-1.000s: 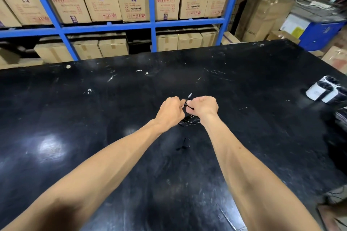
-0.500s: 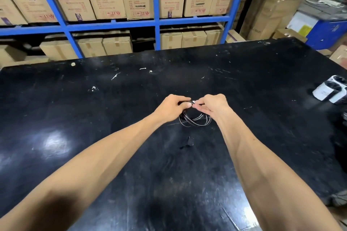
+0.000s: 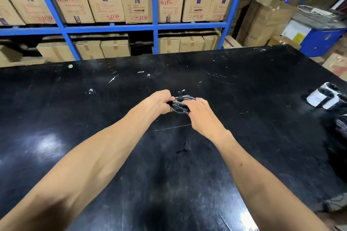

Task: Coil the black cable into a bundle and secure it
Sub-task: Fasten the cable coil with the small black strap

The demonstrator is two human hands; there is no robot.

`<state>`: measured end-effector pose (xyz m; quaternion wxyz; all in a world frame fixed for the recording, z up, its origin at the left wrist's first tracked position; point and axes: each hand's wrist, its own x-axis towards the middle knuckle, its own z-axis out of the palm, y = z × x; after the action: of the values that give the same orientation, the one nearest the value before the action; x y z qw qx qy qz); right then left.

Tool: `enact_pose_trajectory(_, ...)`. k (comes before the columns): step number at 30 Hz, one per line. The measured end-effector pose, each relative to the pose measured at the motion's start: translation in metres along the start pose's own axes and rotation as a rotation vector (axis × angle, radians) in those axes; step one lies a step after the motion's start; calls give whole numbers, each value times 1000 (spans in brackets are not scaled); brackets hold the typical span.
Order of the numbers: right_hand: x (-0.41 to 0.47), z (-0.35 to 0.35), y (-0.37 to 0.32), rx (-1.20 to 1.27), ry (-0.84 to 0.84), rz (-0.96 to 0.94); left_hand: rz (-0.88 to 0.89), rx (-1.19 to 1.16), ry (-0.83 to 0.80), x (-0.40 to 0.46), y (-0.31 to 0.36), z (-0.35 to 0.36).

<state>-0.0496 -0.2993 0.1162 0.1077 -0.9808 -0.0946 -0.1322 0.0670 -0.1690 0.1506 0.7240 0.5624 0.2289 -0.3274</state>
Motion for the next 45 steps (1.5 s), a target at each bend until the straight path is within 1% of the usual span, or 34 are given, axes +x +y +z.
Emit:
enact_pose_trajectory(2, 2, -3, -5, 93, -74, 17, 55, 168, 0, -4, 0, -2)
enact_pose_trajectory(3, 3, -7, -7, 157, -125, 71, 126, 314, 2, -5, -1, -5)
enact_pose_trajectory(4, 6, -14, -10, 230, -164, 153, 235, 520, 10, -5, -3, -9)
enact_pose_trajectory(5, 9, -19, -10, 302, -196, 239, 390, 745, 33, -4, -4, -13)
enact_pose_trajectory(6, 12, -25, -10, 363, -226, 309, 566, 910, 43, -3, -5, -19)
enact_pose_trajectory(7, 16, -29, -10, 412, -244, 369, 694, 977, -13, -8, -5, -25)
enact_pose_trajectory(8, 20, -33, -9, 465, -246, 432, 760, 969, -132, -18, -6, -28)
enact_pose_trajectory(10, 29, -38, -6, 546, -232, 530, 828, 995, -353, -29, -8, -34)
enact_pose_trajectory(11, 33, -39, -6, 586, -231, 547, 874, 1046, -392, -32, -10, -36)
enact_pose_trajectory(12, 36, -40, -6, 661, -236, 579, 901, 1061, -388, -30, -11, -37)
enact_pose_trajectory(13, 40, -39, -7, 792, -224, 625, 907, 1033, -367, -27, -11, -38)
enact_pose_trajectory(14, 42, -39, -9, 895, -202, 664, 875, 961, -330, -26, -11, -37)
enact_pose_trajectory(15, 44, -36, -9, 941, -177, 684, 824, 876, -303, -23, -11, -35)
enact_pose_trajectory(16, 43, -34, -10, 938, -153, 678, 759, 794, -287, -23, -10, -33)
enact_pose_trajectory(18, 38, -30, -12, 815, -83, 686, 624, 665, -263, -22, -9, -28)
enact_pose_trajectory(21, 33, -26, -11, 673, 80, 702, 486, 615, -256, -14, -8, -26)
enact_pose_trajectory(24, 34, -28, -9, 678, 76, 723, 306, 611, -232, -12, -4, -27)
enact_pose_trajectory(26, 36, -25, -9, 699, 82, 701, 173, 512, -228, -10, 0, -24)
enact_pose_trajectory(28, 37, -20, -10, 688, 87, 663, 118, 450, -179, -8, 3, -22)
enact_pose_trajectory(29, 38, -18, -11, 645, 48, 628, 124, 442, -149, -7, 3, -21)
enact_pose_trajectory(31, 38, -11, -13, 483, -111, 531, 152, 457, -105, -2, 1, -21)
enact_pose_trajectory(32, 38, -7, -12, 390, -164, 482, 178, 480, -89, 0, -1, -22)
enact_pose_trajectory(33, 39, -3, -12, 310, -169, 447, 230, 502, -87, 4, -4, -23)
enact_pose_trajectory(35, 41, 0, -11, 237, -73, 442, 388, 573, -126, 8, -10, -26)
enact_pose_trajectory(37, 45, 1, -8, 245, -6, 471, 570, 783, -162, 10, -13, -32)
enact_pose_trajectory(38, 46, 3, -6, 276, -8, 490, 632, 900, -174, 9, -14, -34)
enact_pose_trajectory(39, 46, 4, -4, 345, -16, 521, 654, 979, -181, 10, -13, -36)
enact_pose_trajectory(40, 46, 6, -2, 443, -18, 557, 650, 1006, -180, 12, -12, -37)
enact_pose_trajectory(42, 46, 9, -3, 644, 32, 645, 628, 949, -111, 20, -15, -35)
enact_pose_trajectory(45, 52, 27, 2, 895, 105, 820, 541, 758, 75, 38, -29, -28)
